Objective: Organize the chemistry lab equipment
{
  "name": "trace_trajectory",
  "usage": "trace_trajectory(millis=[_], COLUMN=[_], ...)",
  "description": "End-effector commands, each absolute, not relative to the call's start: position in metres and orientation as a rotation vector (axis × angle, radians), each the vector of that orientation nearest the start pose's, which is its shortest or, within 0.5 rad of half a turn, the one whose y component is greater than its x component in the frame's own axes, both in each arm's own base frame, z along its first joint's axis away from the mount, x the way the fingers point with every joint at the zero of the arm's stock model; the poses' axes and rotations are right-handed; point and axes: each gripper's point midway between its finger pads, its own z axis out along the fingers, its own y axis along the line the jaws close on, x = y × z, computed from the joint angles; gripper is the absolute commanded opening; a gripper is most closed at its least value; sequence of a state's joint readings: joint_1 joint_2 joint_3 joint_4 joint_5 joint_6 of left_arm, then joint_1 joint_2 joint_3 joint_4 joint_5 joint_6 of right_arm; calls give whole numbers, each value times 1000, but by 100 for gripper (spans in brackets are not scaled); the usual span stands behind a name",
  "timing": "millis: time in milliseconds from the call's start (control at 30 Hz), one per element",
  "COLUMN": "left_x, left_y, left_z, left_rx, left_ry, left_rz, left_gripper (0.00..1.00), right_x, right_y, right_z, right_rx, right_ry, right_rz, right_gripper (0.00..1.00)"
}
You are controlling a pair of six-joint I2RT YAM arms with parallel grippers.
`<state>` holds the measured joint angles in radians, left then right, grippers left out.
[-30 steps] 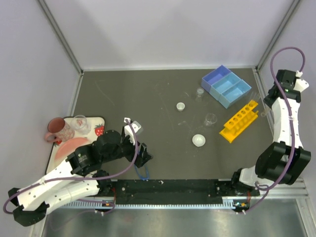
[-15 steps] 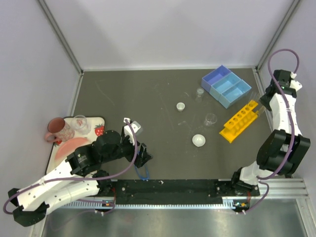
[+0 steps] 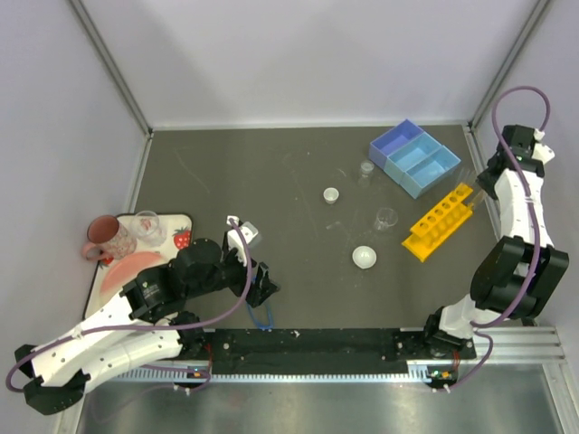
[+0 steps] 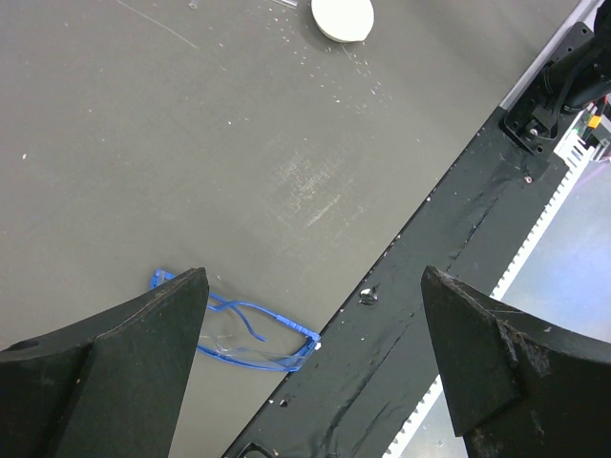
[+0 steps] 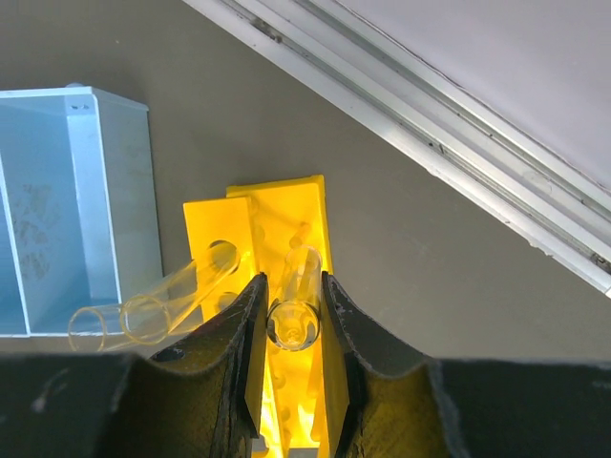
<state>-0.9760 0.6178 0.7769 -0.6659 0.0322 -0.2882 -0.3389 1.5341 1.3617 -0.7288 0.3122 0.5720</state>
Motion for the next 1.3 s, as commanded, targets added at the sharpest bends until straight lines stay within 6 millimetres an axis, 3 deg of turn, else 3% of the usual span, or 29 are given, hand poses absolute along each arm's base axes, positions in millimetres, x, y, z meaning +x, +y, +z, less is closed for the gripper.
trace_trajectory(millis=[0,200,700,1267], left_x=[122,122,122,123], left_y=[-210,-211,-211,-210], left_z=[214,213,213,213], left_rx=[749,750,754,750], left_ry=[2012,2015,2017,2016], left_rz=[-799,-797,-791,-789], left_gripper=[99,99,99,99], right_x=[369,374,373,371], right_y=[-170,-174,-177,-175], right_z=[207,209,187,142], right_rx=[1168,1165,1187,1212], right_ry=[2039,2035,2082,2147], right_rz=[-275,-287,-319,-333], right_gripper=[18,18,18,19])
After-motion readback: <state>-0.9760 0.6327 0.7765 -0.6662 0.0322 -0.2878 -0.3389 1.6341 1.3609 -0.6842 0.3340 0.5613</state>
